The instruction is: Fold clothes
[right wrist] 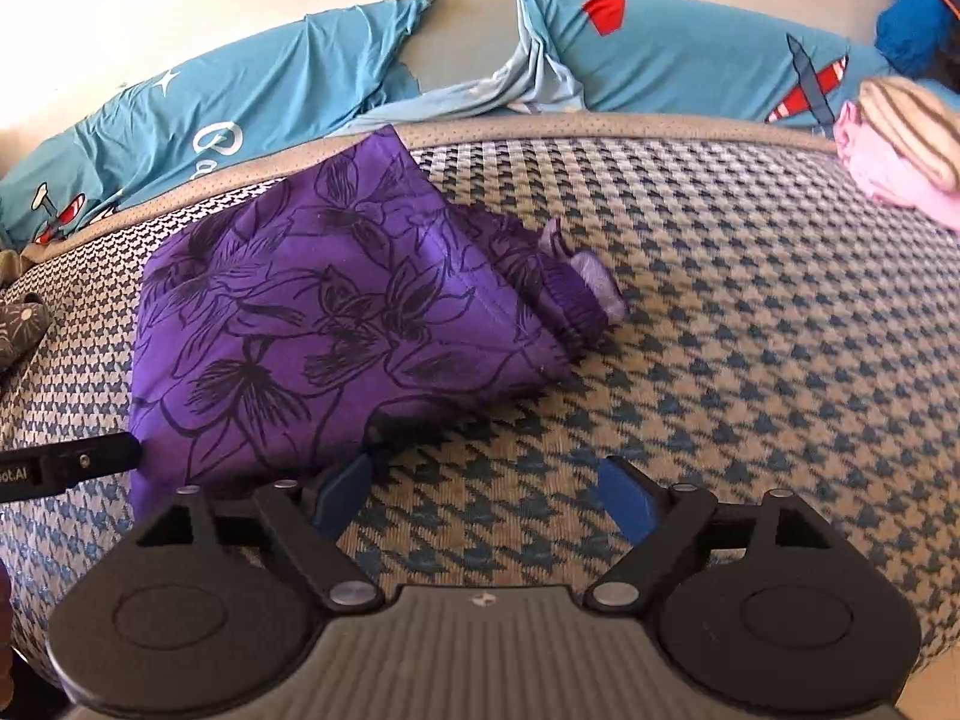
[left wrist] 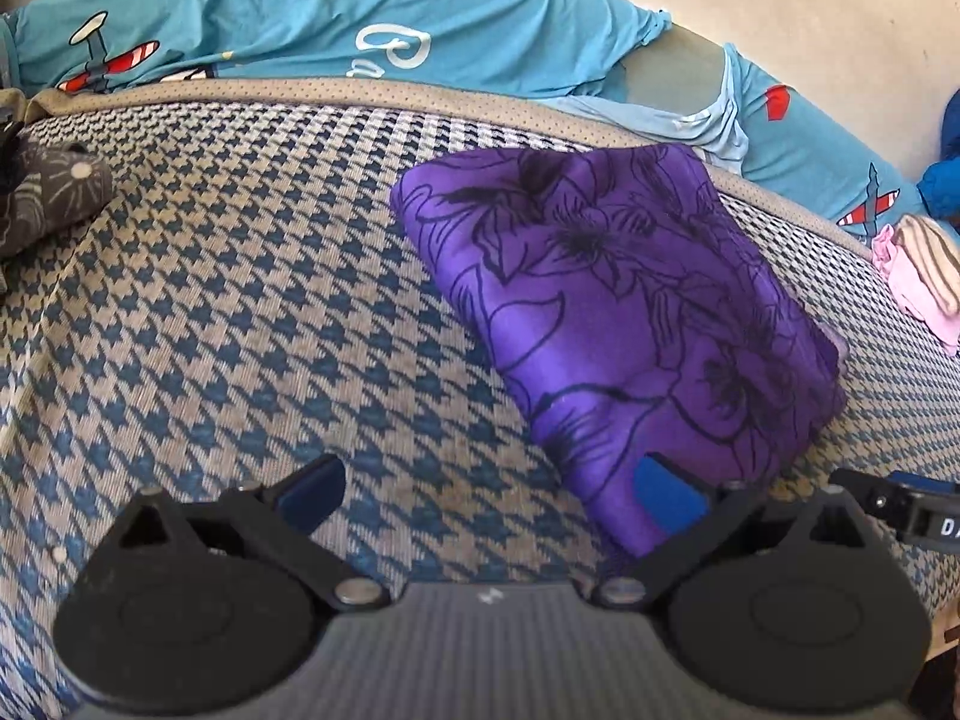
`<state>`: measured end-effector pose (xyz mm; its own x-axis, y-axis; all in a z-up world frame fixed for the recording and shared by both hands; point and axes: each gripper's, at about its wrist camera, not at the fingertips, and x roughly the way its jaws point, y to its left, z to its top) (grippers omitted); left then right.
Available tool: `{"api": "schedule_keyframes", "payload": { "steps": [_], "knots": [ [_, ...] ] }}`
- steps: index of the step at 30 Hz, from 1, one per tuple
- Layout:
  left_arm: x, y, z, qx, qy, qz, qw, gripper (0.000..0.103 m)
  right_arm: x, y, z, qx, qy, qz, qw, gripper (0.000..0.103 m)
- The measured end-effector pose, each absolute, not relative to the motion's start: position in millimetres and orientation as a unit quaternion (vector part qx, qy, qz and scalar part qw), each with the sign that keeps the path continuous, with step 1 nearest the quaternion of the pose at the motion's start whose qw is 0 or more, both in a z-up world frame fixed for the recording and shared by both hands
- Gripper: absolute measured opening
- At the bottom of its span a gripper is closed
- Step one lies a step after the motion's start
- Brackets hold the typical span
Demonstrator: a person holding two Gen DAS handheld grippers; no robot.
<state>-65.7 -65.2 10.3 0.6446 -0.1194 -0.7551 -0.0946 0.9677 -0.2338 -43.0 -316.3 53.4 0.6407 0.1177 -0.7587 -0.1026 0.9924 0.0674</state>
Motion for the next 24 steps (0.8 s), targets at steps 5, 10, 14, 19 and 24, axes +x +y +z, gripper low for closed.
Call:
{"api": "schedule_keyframes", "payload": {
  "steps": [5,10,14,19,24],
  "knots": [
    [-73,-63,6,-0.142,0.428,-0.006,0.892,0.103,-45,-309,48,-0.019,0.428,0.073,0.901,0.083],
    [-80,-62,3,-0.146,0.431,-0.006,0.890,0.103,-44,-312,45,-0.022,0.434,0.084,0.897,0.083],
    [-82,-64,2,-0.135,0.432,-0.005,0.892,0.103,-39,-320,46,-0.027,0.434,0.090,0.896,0.083],
    [-82,-70,-1,-0.117,0.433,-0.004,0.894,0.103,-32,-331,46,-0.039,0.435,0.092,0.895,0.083],
    [-82,-81,-4,-0.076,0.435,-0.001,0.897,0.103,-23,-341,47,-0.054,0.428,0.105,0.896,0.083]
  ]
}}
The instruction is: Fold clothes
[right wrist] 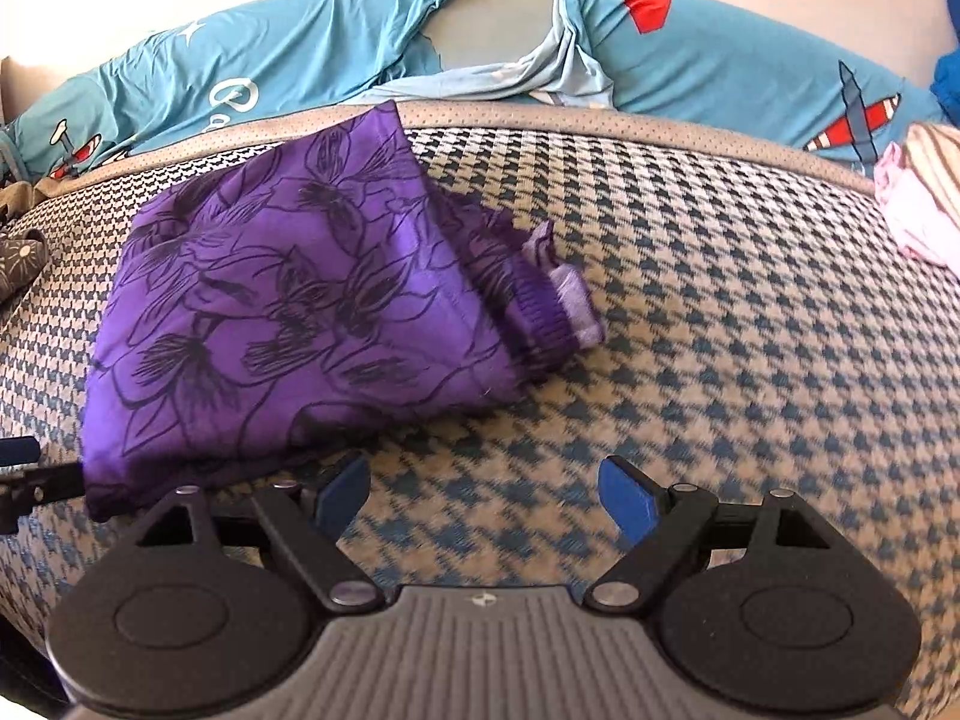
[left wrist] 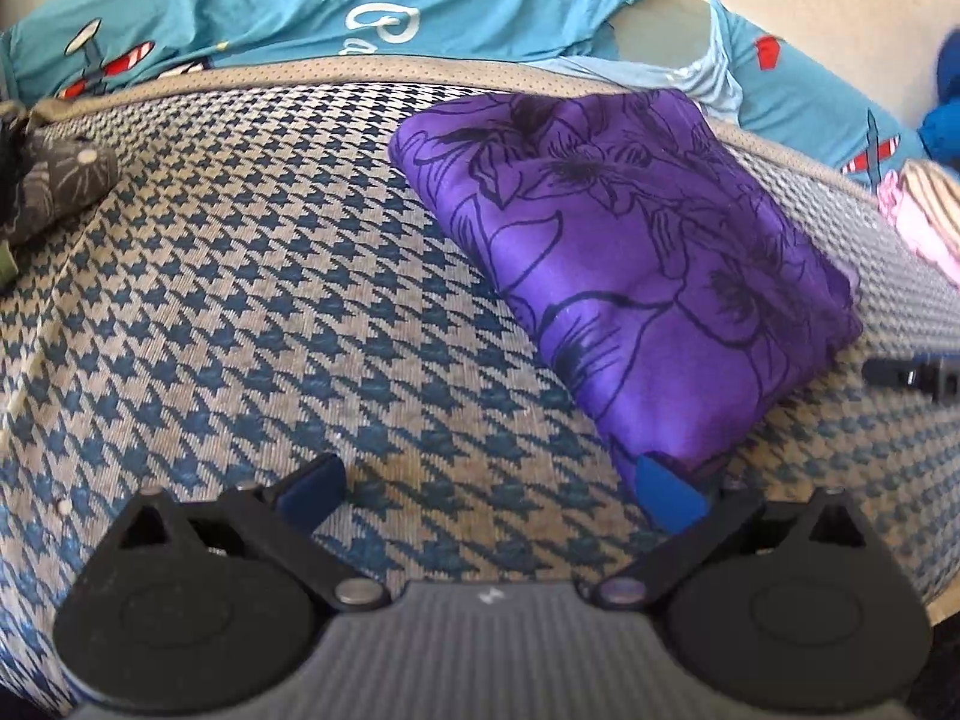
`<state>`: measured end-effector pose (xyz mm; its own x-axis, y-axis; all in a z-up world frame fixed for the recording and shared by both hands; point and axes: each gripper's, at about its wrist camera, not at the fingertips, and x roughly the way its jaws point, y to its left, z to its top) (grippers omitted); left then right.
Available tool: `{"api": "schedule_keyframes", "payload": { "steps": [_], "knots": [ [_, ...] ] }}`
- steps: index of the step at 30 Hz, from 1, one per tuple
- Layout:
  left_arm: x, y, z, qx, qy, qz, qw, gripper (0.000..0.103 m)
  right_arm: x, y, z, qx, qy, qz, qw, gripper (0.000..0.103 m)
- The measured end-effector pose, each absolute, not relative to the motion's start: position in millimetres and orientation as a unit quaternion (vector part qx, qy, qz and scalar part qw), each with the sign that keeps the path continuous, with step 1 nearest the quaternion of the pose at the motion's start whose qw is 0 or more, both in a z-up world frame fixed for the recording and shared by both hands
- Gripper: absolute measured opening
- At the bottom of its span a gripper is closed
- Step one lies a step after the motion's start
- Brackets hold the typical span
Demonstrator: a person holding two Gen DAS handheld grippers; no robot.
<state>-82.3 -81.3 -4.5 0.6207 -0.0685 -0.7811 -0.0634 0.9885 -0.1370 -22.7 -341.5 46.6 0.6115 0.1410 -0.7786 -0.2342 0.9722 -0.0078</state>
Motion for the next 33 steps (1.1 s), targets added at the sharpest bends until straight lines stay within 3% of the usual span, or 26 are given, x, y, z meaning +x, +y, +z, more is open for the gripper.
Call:
{"api": "schedule_keyframes", "payload": {
  "steps": [21,33],
  "knots": [
    [-82,-93,-10,-0.023,0.437,0.000,0.899,0.103,-1,-355,40,0.016,0.455,0.098,0.885,0.083],
    [-83,-59,7,-0.130,0.417,-0.022,0.899,0.103,-3,-362,47,0.038,0.429,0.112,0.895,0.084]
  ]
}}
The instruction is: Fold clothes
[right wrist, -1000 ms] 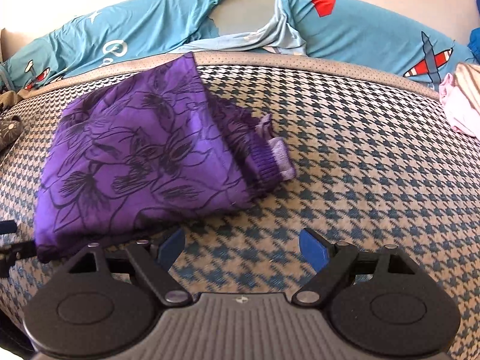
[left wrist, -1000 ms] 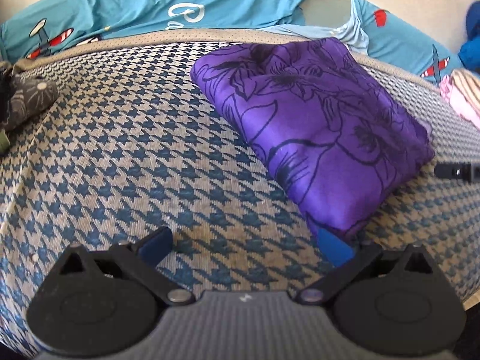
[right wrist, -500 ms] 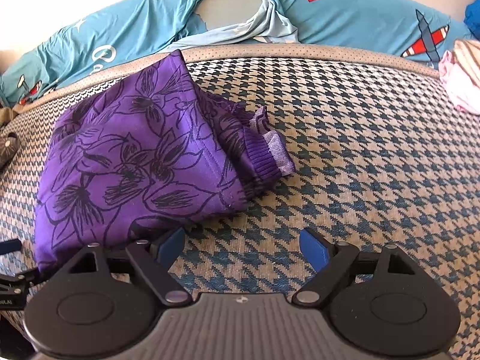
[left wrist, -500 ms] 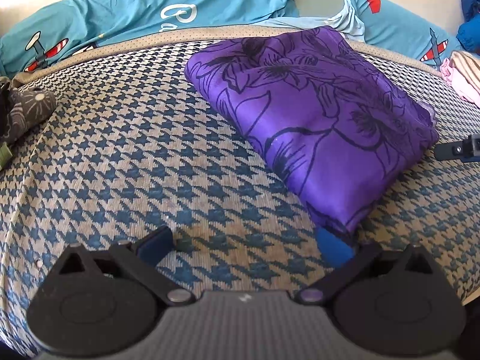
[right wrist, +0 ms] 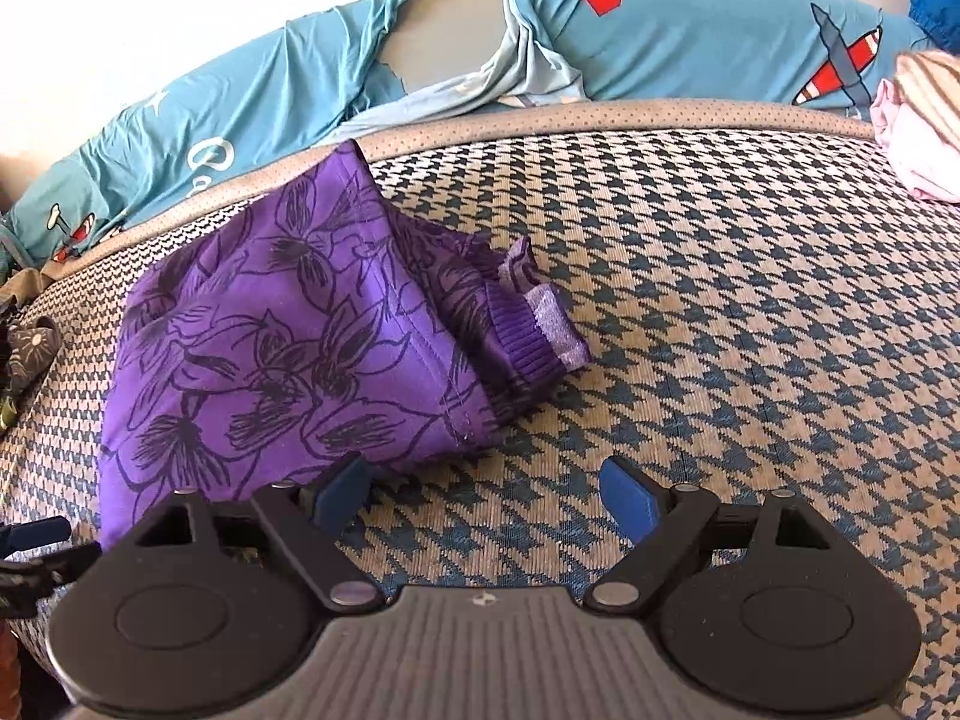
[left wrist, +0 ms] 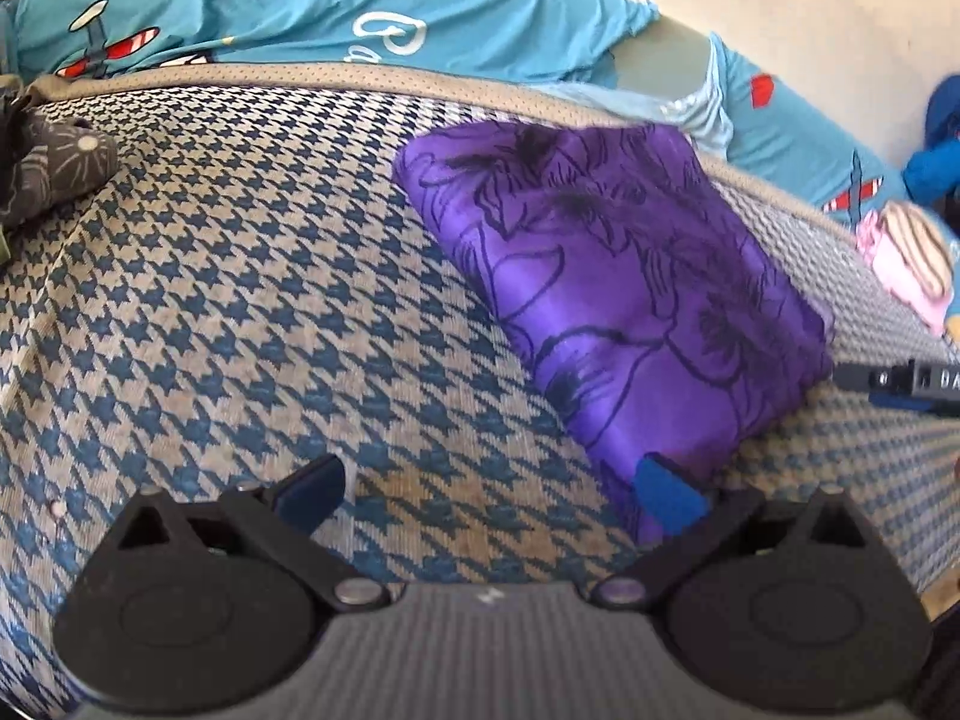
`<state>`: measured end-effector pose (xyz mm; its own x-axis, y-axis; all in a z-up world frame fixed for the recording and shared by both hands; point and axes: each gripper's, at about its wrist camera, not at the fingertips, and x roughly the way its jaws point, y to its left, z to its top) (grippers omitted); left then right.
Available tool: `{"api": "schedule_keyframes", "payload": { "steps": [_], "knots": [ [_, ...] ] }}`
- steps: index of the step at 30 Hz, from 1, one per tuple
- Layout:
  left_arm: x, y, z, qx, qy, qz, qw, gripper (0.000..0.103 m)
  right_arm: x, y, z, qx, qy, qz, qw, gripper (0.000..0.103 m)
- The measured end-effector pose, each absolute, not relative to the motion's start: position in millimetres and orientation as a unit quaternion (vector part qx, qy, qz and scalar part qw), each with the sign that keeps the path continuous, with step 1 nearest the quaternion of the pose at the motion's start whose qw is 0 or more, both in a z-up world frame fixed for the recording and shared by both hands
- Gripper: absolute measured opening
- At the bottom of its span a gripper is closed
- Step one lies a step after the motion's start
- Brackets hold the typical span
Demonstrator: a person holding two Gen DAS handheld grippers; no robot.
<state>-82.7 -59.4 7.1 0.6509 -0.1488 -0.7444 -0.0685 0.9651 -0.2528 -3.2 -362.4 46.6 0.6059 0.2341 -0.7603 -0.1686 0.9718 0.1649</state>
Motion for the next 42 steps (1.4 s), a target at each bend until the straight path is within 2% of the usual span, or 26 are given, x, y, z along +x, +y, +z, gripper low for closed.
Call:
{"api": "schedule_keyframes", "payload": {
  "steps": [11,27,36,42],
  "knots": [
    [-62,-39,14,-0.197,0.406,-0.036,0.891,0.103,3,-360,46,0.052,0.430,0.126,0.893,0.085],
    [-2,-33,8,-0.205,0.445,-0.097,0.866,0.103,26,-390,39,0.161,0.435,0.095,0.881,0.085],
    [25,-23,-6,-0.250,0.460,-0.101,0.846,0.103,44,-408,27,0.238,0.445,0.082,0.860,0.085],
    [41,-19,-14,-0.277,0.465,-0.099,0.835,0.103,46,-407,25,0.242,0.440,0.089,0.860,0.093]
  ]
}}
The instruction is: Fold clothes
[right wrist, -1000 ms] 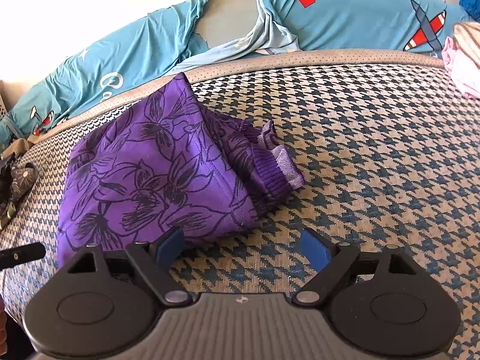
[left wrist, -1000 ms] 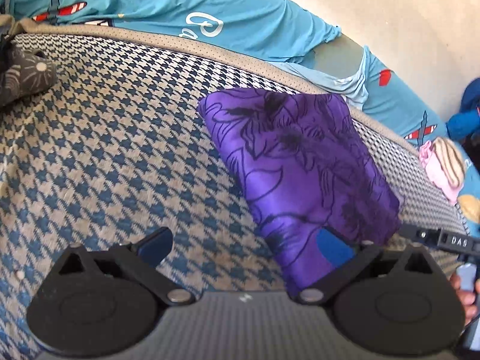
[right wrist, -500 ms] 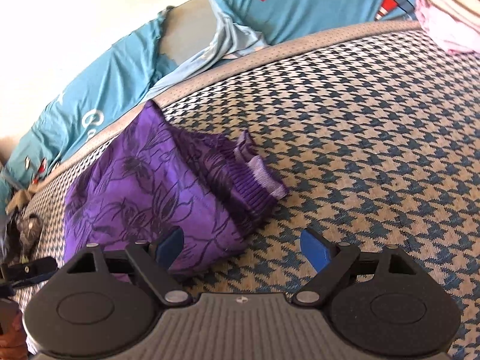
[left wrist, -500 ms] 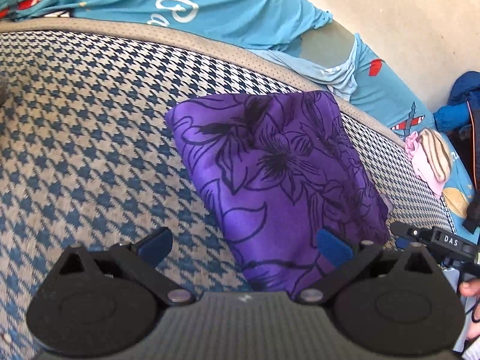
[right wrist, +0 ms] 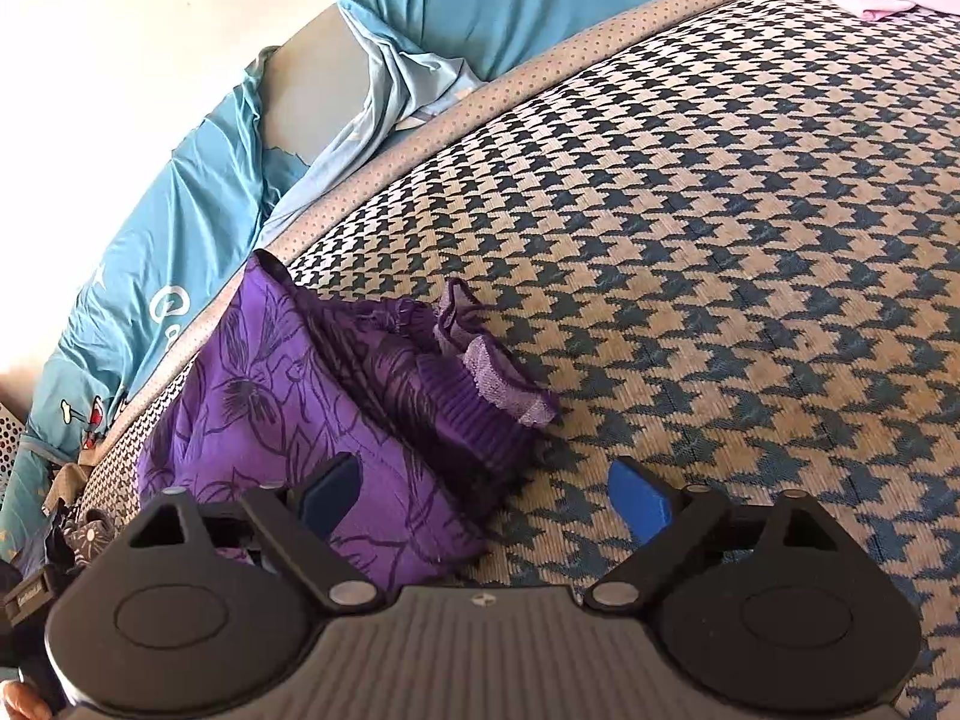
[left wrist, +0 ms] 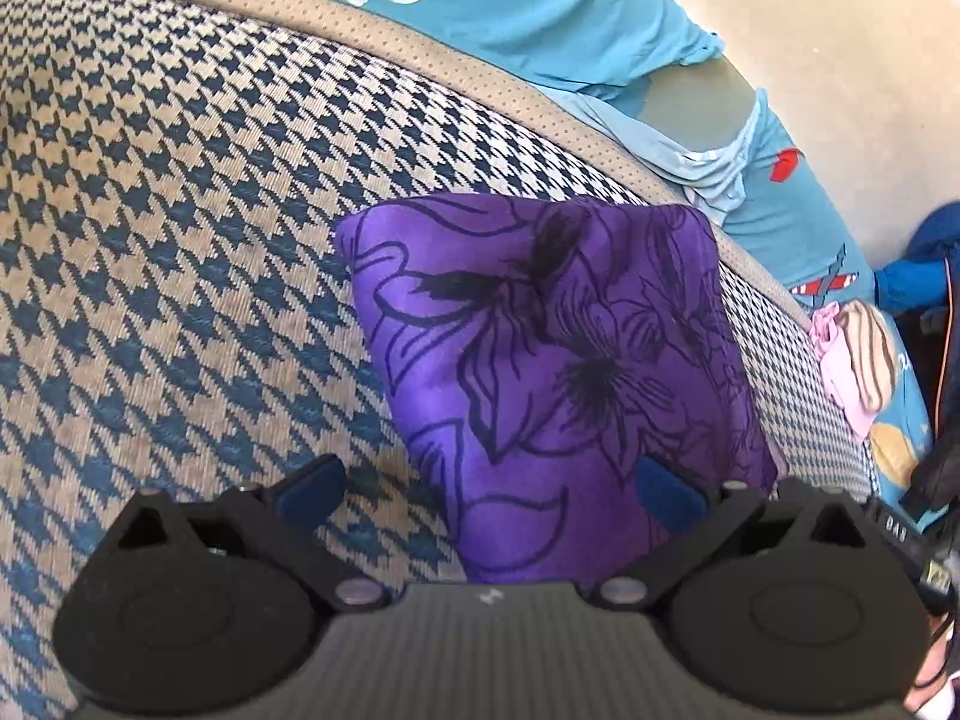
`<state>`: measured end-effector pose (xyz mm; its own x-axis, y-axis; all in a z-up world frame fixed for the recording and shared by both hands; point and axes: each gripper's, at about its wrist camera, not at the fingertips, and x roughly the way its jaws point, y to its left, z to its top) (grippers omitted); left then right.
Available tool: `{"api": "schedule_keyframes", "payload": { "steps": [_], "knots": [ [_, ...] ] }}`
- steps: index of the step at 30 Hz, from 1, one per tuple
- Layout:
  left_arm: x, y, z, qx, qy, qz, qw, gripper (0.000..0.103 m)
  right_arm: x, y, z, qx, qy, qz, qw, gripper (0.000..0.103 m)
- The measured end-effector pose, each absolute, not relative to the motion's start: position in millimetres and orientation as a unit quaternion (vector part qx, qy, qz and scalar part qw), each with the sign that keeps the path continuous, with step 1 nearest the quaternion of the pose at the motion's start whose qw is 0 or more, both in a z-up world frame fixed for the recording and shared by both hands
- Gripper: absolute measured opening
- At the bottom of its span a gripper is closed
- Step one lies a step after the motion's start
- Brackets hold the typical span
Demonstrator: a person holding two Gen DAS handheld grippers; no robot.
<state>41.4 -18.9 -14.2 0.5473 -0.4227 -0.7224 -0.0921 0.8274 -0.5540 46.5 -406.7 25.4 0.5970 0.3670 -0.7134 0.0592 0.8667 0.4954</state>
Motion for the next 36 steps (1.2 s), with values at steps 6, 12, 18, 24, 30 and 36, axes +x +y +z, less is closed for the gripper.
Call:
{"api": "schedule_keyframes", "payload": {
  "steps": [6,12,18,24,30,36],
  "knots": [
    [60,-24,-18,-0.281,0.465,-0.107,0.833,0.103,57,-398,21,0.228,0.439,0.104,0.863,0.096],
    [68,-27,-18,-0.282,0.461,-0.113,0.834,0.103,65,-397,18,0.230,0.434,0.117,0.863,0.096],
    [74,-33,-18,-0.269,0.458,-0.118,0.839,0.103,73,-388,16,0.218,0.427,0.138,0.867,0.096],
    [78,-41,-16,-0.248,0.455,-0.123,0.846,0.103,77,-372,14,0.187,0.418,0.169,0.873,0.091],
    [80,-45,-15,-0.235,0.454,-0.125,0.850,0.103,81,-358,12,0.180,0.415,0.197,0.870,0.080],
    [81,-54,-13,-0.210,0.452,-0.135,0.857,0.103,82,-350,12,0.188,0.414,0.216,0.864,0.065]
  ]
}}
